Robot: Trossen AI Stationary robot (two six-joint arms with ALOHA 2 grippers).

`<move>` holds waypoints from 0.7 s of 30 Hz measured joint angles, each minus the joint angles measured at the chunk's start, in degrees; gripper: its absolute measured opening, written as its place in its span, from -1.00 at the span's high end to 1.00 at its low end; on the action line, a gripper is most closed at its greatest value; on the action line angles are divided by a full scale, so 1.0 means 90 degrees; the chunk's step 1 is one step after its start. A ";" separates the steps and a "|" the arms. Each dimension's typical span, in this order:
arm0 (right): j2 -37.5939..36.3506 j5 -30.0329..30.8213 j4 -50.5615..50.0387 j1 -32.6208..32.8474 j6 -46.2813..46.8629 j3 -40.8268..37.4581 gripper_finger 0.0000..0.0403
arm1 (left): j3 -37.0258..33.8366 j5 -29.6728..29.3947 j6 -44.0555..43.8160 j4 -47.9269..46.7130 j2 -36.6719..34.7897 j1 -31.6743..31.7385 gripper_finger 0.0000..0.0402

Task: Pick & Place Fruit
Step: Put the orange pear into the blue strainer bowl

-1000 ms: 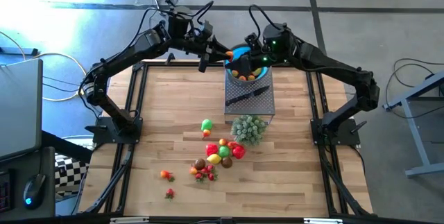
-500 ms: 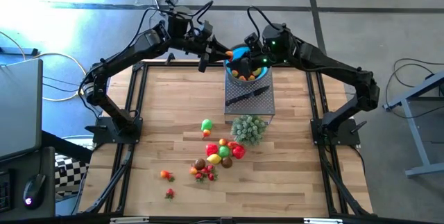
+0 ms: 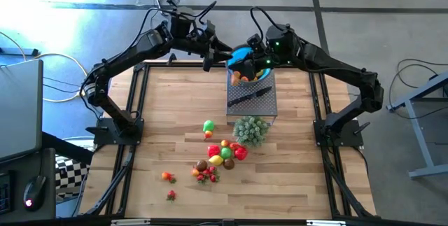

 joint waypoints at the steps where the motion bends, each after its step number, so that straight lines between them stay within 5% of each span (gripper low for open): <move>1: 0.0001 0.0036 -0.0019 -0.0008 -0.0004 0.0000 0.98 | 0.0000 0.0005 0.0000 0.0028 0.0000 0.0000 0.03; 21: -0.0387 -0.0308 -0.1564 -0.0269 -0.1184 -0.0002 0.98 | 0.0000 0.0337 -0.0002 -0.1175 -0.0010 0.0000 -0.04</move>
